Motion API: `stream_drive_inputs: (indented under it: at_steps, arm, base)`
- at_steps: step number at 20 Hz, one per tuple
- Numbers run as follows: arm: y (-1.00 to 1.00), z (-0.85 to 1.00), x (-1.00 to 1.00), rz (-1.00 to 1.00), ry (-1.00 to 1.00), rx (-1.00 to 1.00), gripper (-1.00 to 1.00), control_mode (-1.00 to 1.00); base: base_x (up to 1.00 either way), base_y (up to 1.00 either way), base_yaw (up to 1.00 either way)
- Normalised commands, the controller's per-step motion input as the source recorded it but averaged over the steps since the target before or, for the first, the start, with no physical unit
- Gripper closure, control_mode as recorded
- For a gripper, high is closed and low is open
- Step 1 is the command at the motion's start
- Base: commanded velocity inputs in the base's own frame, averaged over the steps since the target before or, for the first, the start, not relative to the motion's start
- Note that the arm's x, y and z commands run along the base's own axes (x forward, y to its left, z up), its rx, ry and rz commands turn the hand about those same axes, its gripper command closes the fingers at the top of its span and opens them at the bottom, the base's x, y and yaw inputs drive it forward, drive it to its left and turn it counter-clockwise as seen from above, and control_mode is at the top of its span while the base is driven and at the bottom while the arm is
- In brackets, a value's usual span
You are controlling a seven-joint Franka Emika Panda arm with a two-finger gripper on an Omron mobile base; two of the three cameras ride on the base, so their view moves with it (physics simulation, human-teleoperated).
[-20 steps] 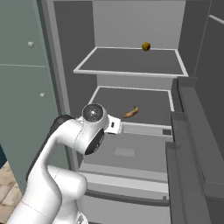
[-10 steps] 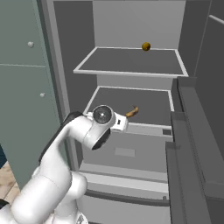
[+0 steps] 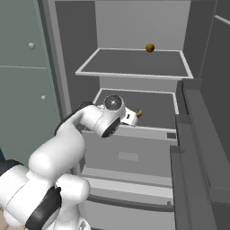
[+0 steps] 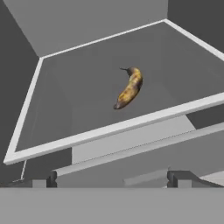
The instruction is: Pick up the banana and peach from the fridge and place one fruit on each plate on the dining counter.
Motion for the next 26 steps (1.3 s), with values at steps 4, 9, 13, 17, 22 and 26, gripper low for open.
stream_drive_inputs:
  at_steps: [4, 9, 13, 17, 22, 26]
  arm:
    - [-0.44, 0.0, 0.47, -0.05, 0.22, 0.06, -1.0, -1.0]
    - [-0.15, 0.0, 0.38, -0.03, 0.23, 0.01, -1.0, -1.0]
    - [0.0, -0.09, 0.36, 0.0, 0.02, 0.0, -1.0, -1.0]
    - [0.0, -0.27, 0.37, 0.0, 0.0, 0.0, -1.0, -1.0]
    - [0.0, -0.42, 0.38, 0.0, 0.0, 0.0, -1.0, -1.0]
    - [0.0, -0.48, 0.36, 0.0, 0.0, -0.01, -1.0, -1.0]
  base:
    - [0.0, 0.0, 0.0]
    - [0.0, 0.0, 0.0]
    - [0.0, 0.0, 0.0]
    - [0.0, 0.0, 0.0]
    - [0.0, 0.0, 0.0]
    - [0.0, 0.0, 0.0]
